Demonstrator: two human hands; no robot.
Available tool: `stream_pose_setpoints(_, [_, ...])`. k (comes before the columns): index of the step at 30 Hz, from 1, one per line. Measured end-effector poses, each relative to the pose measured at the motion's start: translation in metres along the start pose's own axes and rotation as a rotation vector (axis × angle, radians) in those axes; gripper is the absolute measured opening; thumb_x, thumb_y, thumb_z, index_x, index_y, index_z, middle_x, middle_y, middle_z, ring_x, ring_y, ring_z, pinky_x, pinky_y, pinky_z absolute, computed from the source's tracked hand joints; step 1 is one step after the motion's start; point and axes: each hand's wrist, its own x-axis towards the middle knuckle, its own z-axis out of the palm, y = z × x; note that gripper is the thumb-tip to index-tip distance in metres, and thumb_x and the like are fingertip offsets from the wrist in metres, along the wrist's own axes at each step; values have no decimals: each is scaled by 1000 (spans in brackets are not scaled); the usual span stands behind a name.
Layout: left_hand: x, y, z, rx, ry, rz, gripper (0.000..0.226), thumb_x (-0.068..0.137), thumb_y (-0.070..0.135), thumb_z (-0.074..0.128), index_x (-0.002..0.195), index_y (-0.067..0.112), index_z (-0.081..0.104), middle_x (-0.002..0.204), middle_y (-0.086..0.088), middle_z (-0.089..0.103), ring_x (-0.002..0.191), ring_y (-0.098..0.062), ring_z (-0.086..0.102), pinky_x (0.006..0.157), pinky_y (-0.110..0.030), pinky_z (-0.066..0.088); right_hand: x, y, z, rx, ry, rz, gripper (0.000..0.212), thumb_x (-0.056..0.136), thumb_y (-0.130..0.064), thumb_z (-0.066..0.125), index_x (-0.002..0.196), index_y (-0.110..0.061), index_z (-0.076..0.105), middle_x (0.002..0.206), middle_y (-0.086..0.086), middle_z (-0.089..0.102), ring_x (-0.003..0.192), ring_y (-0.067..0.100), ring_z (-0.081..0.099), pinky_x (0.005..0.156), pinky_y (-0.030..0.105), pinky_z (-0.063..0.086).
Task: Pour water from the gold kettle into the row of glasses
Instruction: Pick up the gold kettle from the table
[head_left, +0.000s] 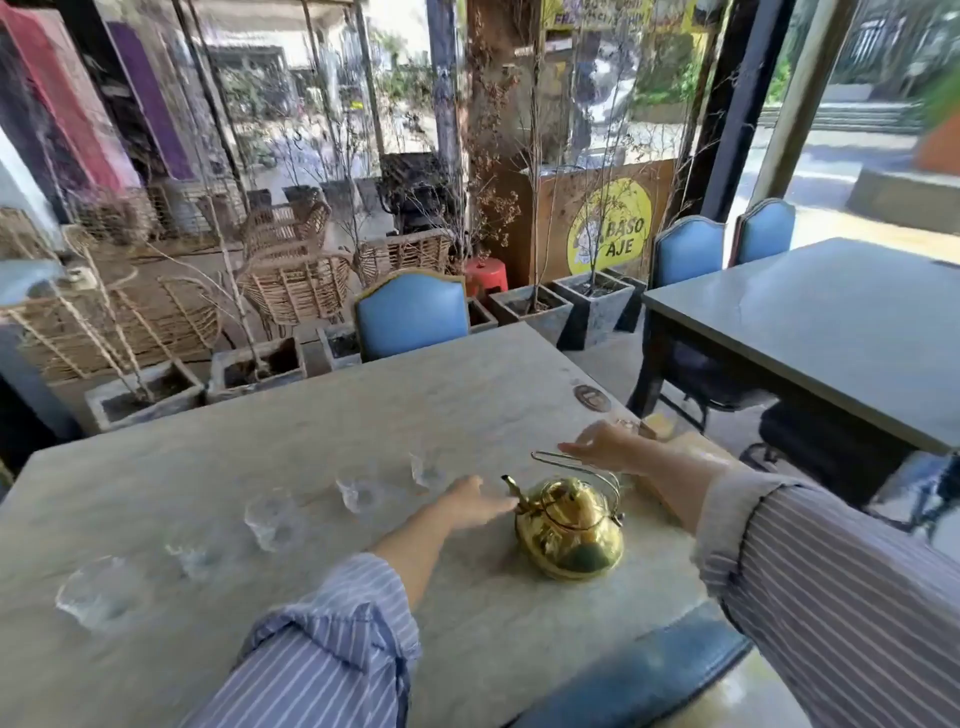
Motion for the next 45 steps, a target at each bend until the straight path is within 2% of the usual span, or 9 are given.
stream_pose_setpoints(2, [6, 9, 26, -67, -9, -51, 68, 89, 59, 60, 133, 8, 52, 143, -9, 47, 140, -30, 42, 104, -29, 38, 3, 18, 4, 118, -66, 13, 61, 84, -64, 53, 94, -7, 71, 92, 7, 68, 100, 32, 66, 86, 35, 49])
stream_pose_setpoints(7, [17, 24, 91, -412, -43, -165, 84, 89, 64, 55, 152, 12, 34, 156, -7, 40, 138, -28, 43, 113, -39, 39, 3, 43, 23, 320, -133, -35, 56, 90, -60, 49, 77, -9, 68, 64, -1, 64, 60, 14, 59, 57, 25, 45])
stream_pose_setpoints(9, [20, 28, 117, -544, -4, -233, 89, 90, 65, 52, 156, 13, 22, 155, -7, 36, 134, -26, 46, 102, -37, 46, 3, 51, 30, 427, -82, -53, 53, 89, -58, 53, 66, -11, 62, 58, 0, 59, 52, 12, 52, 52, 24, 40])
stream_pose_setpoints(12, [15, 36, 149, -718, 126, -269, 84, 87, 62, 58, 148, 9, 32, 131, -6, 46, 106, -21, 58, 79, -34, 55, 6, 59, 38, 590, -46, -41, 54, 83, -57, 63, 51, -15, 54, 49, -1, 50, 42, 11, 42, 47, 23, 35])
stream_pose_setpoints(16, [26, 37, 172, -945, 281, -332, 112, 66, 71, 70, 150, 9, 31, 151, -13, 34, 132, -35, 47, 100, -50, 52, 6, 62, 42, 673, -58, -80, 55, 80, -58, 66, 47, -18, 48, 43, -4, 45, 36, 7, 37, 43, 19, 32])
stream_pose_setpoints(21, [31, 38, 170, -1313, 207, -511, 102, 73, 59, 77, 152, 22, 24, 153, -16, 37, 132, -40, 47, 89, -49, 54, 6, 65, 54, 746, 41, -149, 59, 82, -52, 68, 45, -17, 39, 39, -8, 33, 32, 3, 25, 40, 19, 21])
stream_pose_setpoints(26, [39, 33, 173, -1280, 182, -483, 107, 67, 61, 81, 149, 16, 30, 152, -17, 40, 131, -40, 49, 102, -53, 50, 8, 65, 59, 773, 74, -215, 56, 84, -51, 66, 50, -12, 46, 48, 3, 36, 41, 10, 28, 44, 24, 23])
stream_pose_setpoints(37, [39, 26, 141, -1352, 273, -415, 116, 51, 59, 90, 142, 17, 32, 149, -16, 39, 134, -38, 43, 104, -61, 45, 14, 21, 38, 875, 41, -264, 48, 87, -37, 66, 55, -7, 47, 55, 11, 38, 52, 19, 31, 48, 25, 27])
stream_pose_setpoints(45, [39, -9, 88, -1323, 270, -355, 111, 44, 62, 91, 131, 9, 47, 135, -14, 55, 124, -33, 52, 94, -53, 53, 25, -46, 30, 815, -74, -233, 43, 95, -28, 56, 56, -8, 55, 47, 0, 47, 37, 11, 36, 42, 22, 30])
